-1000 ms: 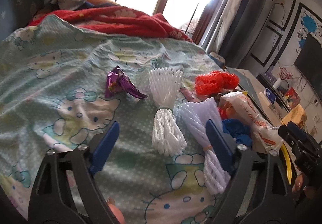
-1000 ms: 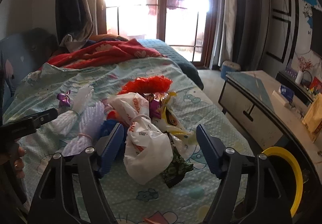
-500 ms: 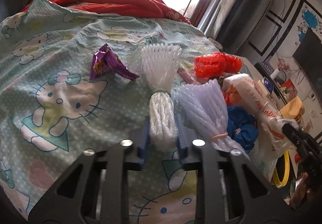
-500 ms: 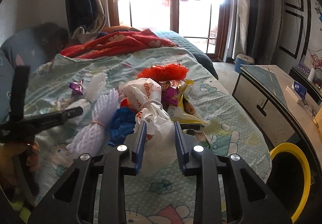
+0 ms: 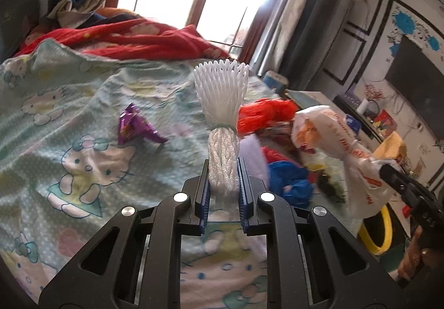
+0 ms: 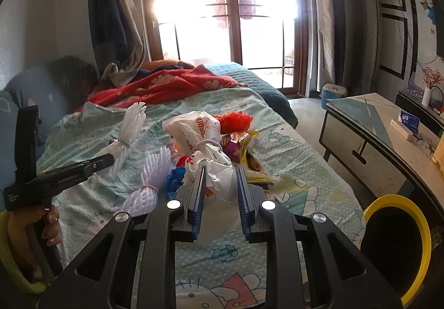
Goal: Collect trash
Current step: 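Carry the mesh net and white bag in both grippers over the yellow bin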
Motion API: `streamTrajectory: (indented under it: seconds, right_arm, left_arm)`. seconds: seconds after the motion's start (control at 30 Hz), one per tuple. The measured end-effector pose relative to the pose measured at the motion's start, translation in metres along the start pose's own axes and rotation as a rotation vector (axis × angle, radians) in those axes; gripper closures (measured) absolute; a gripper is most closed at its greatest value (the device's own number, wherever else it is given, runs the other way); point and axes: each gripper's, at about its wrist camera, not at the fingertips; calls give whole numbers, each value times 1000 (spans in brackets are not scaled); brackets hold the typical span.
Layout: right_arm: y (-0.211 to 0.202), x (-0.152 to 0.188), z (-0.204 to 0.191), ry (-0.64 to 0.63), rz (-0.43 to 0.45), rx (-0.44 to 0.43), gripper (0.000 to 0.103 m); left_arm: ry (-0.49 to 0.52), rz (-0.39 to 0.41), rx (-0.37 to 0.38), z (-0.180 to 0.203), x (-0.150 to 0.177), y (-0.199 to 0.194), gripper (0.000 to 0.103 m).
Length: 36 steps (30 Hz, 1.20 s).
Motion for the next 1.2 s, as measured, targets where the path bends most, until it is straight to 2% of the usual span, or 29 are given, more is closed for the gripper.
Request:
streamTrajectory:
  seconds: [0.53,1.2]
  right_arm:
    - [-39,1,36,71,69,65,82]
    - [-79,9,92,177,135,176,82]
  left_arm:
    - [106,6,131,74,1,-9,91]
    - [258,-16,232,157,12,2,91]
Point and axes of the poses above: each gripper's, at about its wrist camera, not at the fingertips, and y roughly the way its jaws point, z to its right, x to its underside, and after that the axes turned 3 degrees about -z, right-handed
